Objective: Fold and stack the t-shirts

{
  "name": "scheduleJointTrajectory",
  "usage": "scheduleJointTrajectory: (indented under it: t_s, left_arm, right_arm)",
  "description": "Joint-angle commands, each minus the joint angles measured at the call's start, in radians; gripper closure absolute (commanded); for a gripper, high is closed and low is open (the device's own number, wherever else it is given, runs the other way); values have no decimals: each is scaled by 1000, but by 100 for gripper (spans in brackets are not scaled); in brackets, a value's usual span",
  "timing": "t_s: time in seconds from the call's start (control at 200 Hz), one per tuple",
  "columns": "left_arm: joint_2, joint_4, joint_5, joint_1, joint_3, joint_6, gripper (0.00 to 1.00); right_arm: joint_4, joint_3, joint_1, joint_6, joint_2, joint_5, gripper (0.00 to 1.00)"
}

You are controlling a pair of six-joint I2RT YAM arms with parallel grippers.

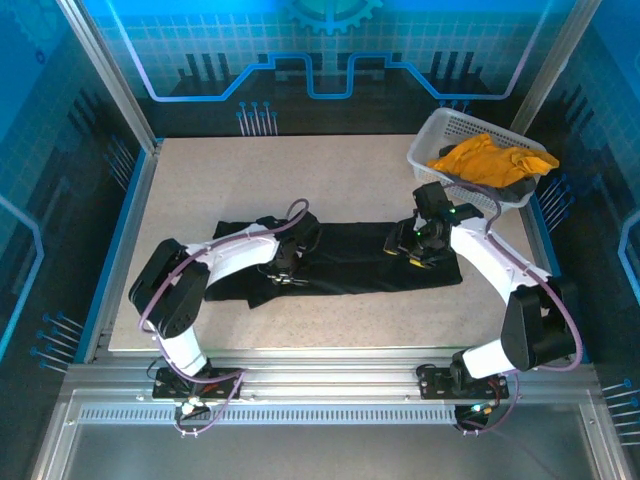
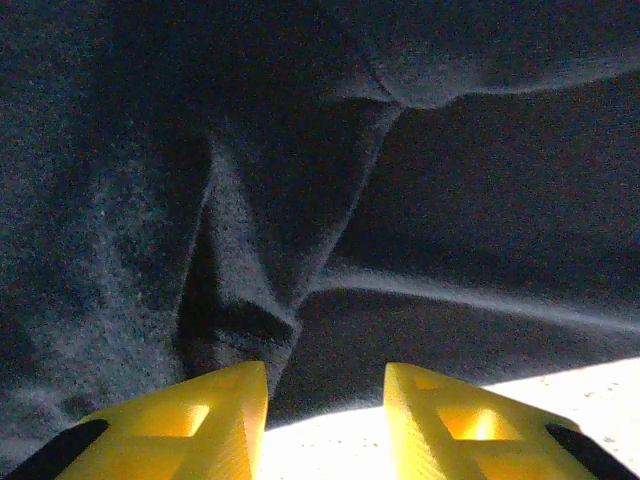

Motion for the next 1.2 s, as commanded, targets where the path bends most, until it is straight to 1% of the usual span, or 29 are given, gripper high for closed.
scheduleJointTrajectory:
  t_s: [0.0, 0.115, 0.22, 0.315, 0.435, 0.56, 0.69, 0.76, 0.835, 0.965, 1.195]
  left_arm:
    - [28, -17, -56, -6, 22, 65, 63]
    - [45, -23, -81, -6, 10, 75, 65]
    - [34, -18, -127, -6, -10, 84, 66]
    - [32, -13, -140, -7, -13, 100, 67]
    - [49, -6, -153, -9, -22, 113, 76]
    - [35, 8, -122, -11, -35, 112, 82]
    - [12, -4, -112, -11, -38, 106, 100]
    - [-5, -24, -106, -11, -30, 95, 100]
    - [-22, -52, -76, -11, -9, 70, 100]
    - [-48, -91, 18, -11, 28, -3, 100]
    - [-38, -128, 174, 14, 74, -132, 100]
  right_arm:
    - [13, -23, -1, 14, -22, -34, 36]
    - [16, -26, -5, 17, -22, -37, 35]
    - [16, -28, -7, 17, -20, -38, 36]
    - [20, -28, -8, 19, -17, -40, 35]
    - [23, -25, -7, 23, -14, -42, 35]
    - [19, -22, -8, 23, -14, -38, 36]
    - [16, -23, -8, 23, -14, -33, 36]
    - [16, -26, -7, 24, -14, -30, 36]
    - [17, -26, -10, 26, -14, -28, 36]
    - [17, -25, -11, 25, -8, -27, 36]
    - [17, -23, -14, 22, 0, -32, 36]
